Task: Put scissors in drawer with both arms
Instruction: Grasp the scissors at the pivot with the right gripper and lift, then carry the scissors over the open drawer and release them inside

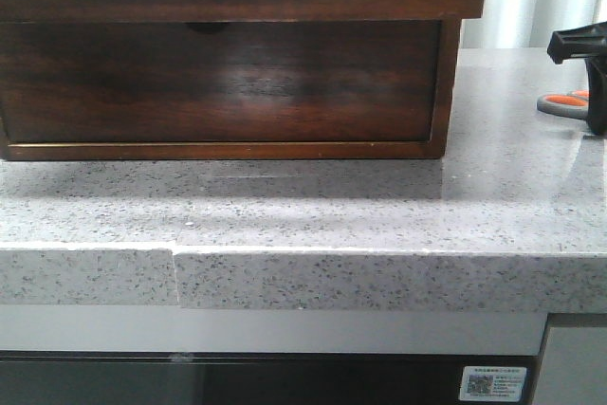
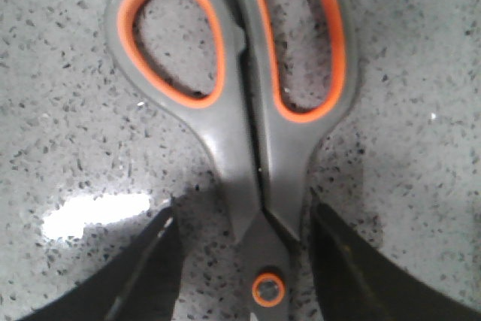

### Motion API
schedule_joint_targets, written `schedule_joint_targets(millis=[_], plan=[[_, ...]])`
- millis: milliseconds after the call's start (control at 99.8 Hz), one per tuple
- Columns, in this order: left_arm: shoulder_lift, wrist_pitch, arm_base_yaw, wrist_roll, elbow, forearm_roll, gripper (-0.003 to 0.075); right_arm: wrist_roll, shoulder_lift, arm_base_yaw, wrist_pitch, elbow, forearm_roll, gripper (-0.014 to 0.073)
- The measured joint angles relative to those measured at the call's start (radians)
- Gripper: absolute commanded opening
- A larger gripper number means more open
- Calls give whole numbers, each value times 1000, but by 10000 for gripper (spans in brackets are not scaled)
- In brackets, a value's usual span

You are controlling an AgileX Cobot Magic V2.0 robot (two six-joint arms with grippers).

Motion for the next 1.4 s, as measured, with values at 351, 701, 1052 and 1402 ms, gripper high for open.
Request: schedule_joint_targets(millis=[351, 701, 1052, 1402], plan=[[0, 1, 0, -2, 0, 0, 304, 1, 3, 0, -2, -4, 7, -79], [0, 1, 0, -2, 0, 0, 304, 1, -99, 6, 47, 5, 5, -79], [0, 1, 0, -4, 22, 0, 304, -182, -412, 67, 47, -90, 153, -79], [0, 1, 0, -4, 23, -1, 303, -504, -497, 367, 27, -257, 228, -79]])
